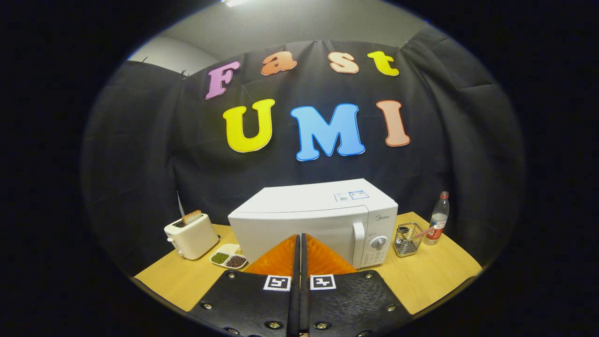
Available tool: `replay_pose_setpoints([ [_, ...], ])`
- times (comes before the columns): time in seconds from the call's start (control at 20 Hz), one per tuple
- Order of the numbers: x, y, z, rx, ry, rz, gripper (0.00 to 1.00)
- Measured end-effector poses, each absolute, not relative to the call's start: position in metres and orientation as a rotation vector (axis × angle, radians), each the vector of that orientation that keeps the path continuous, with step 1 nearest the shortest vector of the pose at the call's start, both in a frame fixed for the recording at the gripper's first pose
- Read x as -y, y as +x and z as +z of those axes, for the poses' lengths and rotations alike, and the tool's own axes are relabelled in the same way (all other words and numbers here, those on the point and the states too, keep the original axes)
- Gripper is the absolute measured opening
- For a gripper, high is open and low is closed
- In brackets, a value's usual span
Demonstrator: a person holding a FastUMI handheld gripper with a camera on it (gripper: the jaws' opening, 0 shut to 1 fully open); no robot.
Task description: Open the microwave, put the food inside, and close the microwave door.
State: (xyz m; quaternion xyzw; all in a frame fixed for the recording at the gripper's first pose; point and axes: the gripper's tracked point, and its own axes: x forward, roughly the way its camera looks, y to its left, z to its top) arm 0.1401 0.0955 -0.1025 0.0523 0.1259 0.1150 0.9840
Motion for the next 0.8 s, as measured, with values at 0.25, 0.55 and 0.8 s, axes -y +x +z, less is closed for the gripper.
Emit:
replay_pose_setpoints([
  [0.25, -0.096, 0.087, -0.078, -0.212, 0.057, 0.246, 0.01],
  [0.55, -0.098, 0.030, -0.075, -0.172, 0.025, 0.247, 0.65],
  [0.8, -0.088, 0.015, -0.076, -0.173, 0.059, 0.228, 0.97],
])
